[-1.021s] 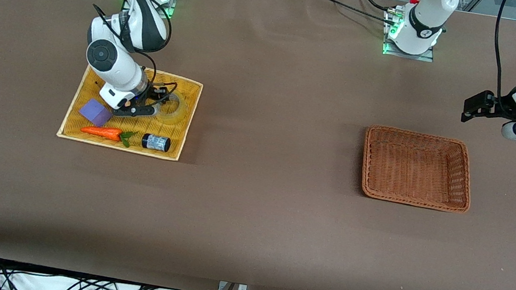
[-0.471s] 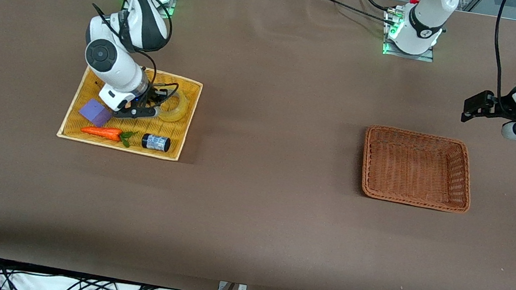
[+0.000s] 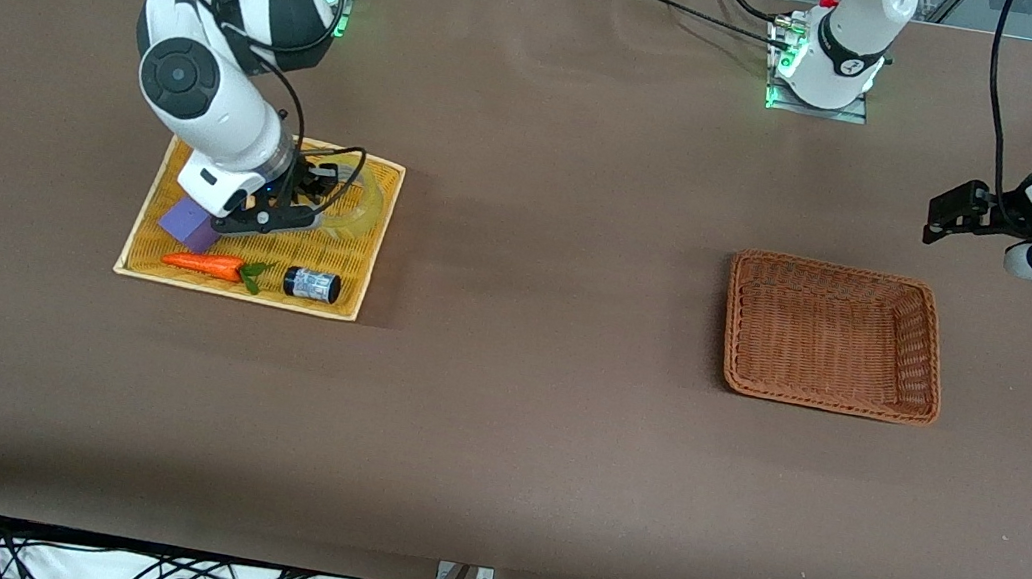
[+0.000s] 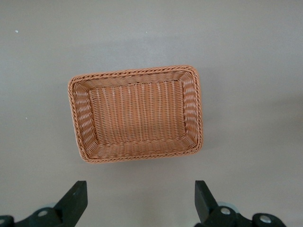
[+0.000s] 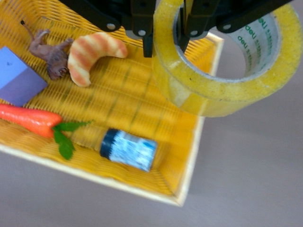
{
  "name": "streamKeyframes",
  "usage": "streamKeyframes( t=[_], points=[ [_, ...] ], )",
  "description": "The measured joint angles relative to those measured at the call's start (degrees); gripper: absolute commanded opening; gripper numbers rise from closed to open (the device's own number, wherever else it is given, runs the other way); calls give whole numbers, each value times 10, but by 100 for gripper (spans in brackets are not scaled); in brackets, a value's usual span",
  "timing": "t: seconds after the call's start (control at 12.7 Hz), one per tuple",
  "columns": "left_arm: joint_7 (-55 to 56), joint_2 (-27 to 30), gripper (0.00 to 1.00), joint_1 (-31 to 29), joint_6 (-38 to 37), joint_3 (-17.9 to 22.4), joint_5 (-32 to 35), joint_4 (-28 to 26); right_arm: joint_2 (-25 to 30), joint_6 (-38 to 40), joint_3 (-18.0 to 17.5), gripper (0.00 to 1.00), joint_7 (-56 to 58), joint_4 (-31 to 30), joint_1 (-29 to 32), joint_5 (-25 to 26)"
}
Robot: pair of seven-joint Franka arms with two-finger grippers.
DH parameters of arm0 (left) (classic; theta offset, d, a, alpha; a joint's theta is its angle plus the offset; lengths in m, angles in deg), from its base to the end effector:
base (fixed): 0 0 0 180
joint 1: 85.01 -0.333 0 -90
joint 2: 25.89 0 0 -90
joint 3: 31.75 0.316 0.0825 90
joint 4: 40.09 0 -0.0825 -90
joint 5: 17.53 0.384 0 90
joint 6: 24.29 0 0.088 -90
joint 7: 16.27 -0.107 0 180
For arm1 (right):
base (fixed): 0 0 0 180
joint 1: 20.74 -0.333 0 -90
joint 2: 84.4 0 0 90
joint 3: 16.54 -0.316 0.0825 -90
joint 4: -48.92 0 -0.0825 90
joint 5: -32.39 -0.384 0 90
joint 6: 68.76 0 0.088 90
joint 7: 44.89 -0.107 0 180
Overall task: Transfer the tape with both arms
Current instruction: 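Carry the tape out of the tray and set it on the table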
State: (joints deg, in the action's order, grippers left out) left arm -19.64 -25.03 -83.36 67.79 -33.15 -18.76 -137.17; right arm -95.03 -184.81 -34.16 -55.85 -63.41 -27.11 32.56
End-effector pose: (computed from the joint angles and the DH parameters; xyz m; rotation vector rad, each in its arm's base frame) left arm 0.5476 -0.0315 0.5776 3.1136 -0.1722 -0.1126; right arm 0.5327 0.2310 0.3767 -3.0982 -0.3532 0.1917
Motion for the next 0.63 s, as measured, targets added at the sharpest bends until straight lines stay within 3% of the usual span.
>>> streamKeyframes(
  t=[0.31,0.63],
  points=[
    [0,0,100,0,0,0,0,2,-39,3,-10,0,-174,58,-107,0],
    [0,0,100,0,0,0,0,3,-146,-2,-14,0,-354,158,-227,1]
  ],
)
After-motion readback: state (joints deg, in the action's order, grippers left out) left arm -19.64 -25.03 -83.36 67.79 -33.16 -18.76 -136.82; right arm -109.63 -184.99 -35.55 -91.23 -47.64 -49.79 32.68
